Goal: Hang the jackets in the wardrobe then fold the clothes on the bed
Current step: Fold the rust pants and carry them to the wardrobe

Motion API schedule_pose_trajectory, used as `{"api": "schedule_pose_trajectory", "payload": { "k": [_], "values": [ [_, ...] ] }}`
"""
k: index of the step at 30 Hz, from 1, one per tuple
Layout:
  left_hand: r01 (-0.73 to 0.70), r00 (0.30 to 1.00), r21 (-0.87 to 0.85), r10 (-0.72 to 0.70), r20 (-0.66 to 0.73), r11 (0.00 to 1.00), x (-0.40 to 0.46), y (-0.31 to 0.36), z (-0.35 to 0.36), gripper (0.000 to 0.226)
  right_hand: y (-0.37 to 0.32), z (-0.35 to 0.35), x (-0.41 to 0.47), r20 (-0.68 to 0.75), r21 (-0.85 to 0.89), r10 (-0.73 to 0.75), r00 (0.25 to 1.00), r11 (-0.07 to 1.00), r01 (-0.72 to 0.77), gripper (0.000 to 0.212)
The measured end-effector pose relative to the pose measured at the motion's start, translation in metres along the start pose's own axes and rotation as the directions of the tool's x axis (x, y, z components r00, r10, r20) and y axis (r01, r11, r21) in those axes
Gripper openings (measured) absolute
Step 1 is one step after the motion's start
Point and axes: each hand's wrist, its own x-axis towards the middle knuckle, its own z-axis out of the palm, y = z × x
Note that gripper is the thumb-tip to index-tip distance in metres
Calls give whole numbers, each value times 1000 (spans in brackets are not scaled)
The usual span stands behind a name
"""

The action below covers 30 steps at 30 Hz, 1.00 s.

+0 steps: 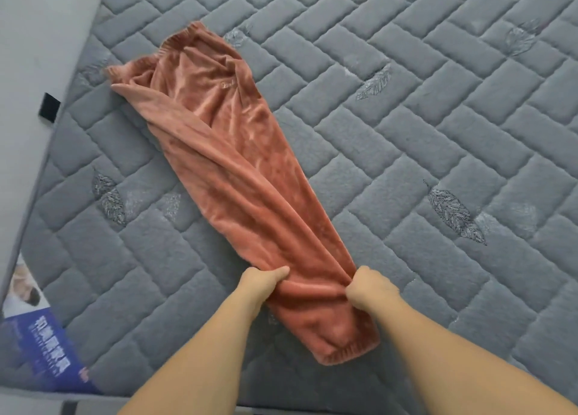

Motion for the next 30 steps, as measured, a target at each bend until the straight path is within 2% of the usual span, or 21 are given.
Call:
{"api": "schedule_pose_trajectory", "payload": {
  "k": [1, 3, 5, 7, 10, 11, 15, 16, 18, 20, 21, 22, 23, 24, 25, 26, 27, 28, 29, 30],
  "values": [
    [7, 999, 73, -3, -48, 997, 4, 5, -11, 83, -14, -6, 1, -64, 2, -36, 997, 999, 37, 38],
    [-13, 985, 80, 26, -172, 997, 14, 32, -36, 94, -54, -19, 6, -189, 1, -195, 962, 980, 199, 38],
    [-117, 934, 141, 157, -320, 983, 31, 77, -65, 83, -105, -35, 17, -276, -84, -380, 882, 924, 372, 43],
    [-226, 876, 195, 286, -387, 954, 48, 125, -94, 66, -157, -53, 30, -314, -132, -485, 816, 874, 468, 52],
    [-290, 837, 155, 329, -437, 944, 79, 185, -136, 59, -228, -79, 51, -268, 44, -501, 823, 847, 530, 63],
    [-313, 827, 116, 331, -455, 943, 92, 203, -149, 59, -249, -86, 58, -256, 76, -513, 819, 834, 546, 62],
    [-403, 744, 69, 371, -555, 913, 141, 270, -197, 74, -310, -94, 80, -279, -39, -607, 744, 781, 623, 33],
    [-404, 739, 57, 362, -568, 913, 152, 285, -206, 79, -317, -94, 83, -283, -37, -624, 728, 766, 642, 28],
    [-373, 793, -26, 304, -528, 927, 172, 307, -221, 81, -322, -96, 88, -265, 19, -656, 707, 730, 684, 27],
    [-324, 872, -81, 264, -412, 943, 182, 323, -227, 66, -315, -104, 90, -241, 90, -682, 691, 693, 715, 33],
    [-325, 863, -58, 271, -426, 944, 185, 331, -227, 60, -310, -110, 91, -239, 109, -687, 687, 684, 722, 36],
    [-373, 804, 10, 329, -495, 928, 186, 343, -224, 58, -306, -116, 93, -249, 122, -679, 691, 686, 718, 39],
    [-472, 689, 109, 444, -573, 875, 181, 357, -216, 54, -301, -122, 96, -277, 128, -660, 698, 695, 708, 42],
    [-597, 539, 225, 593, -598, 770, 172, 373, -203, 40, -296, -131, 102, -325, 106, -633, 703, 714, 692, 43],
    [-704, 396, 325, 729, -558, 631, 161, 390, -186, 20, -290, -139, 109, -397, 51, -604, 691, 737, 674, 42],
    [-771, 301, 395, 832, -465, 500, 154, 408, -166, 15, -284, -148, 120, -480, -35, -581, 658, 761, 647, 40],
    [-787, 303, 446, 897, -321, 425, 154, 422, -146, 17, -276, -157, 134, -546, -126, -567, 617, 783, 609, 37],
    [-759, 408, 495, 901, -144, 423, 159, 431, -128, 24, -267, -163, 149, -583, -206, -559, 590, 804, 558, 34],
    [-686, 561, 569, 827, 16, 454, 171, 435, -114, 44, -258, -165, 163, -605, -242, -544, 581, 821, 517, 35],
    [-598, 689, 646, 716, 112, 474, 189, 437, -106, 62, -253, -164, 176, -638, -234, -525, 564, 830, 507, 39]
  ]
}}
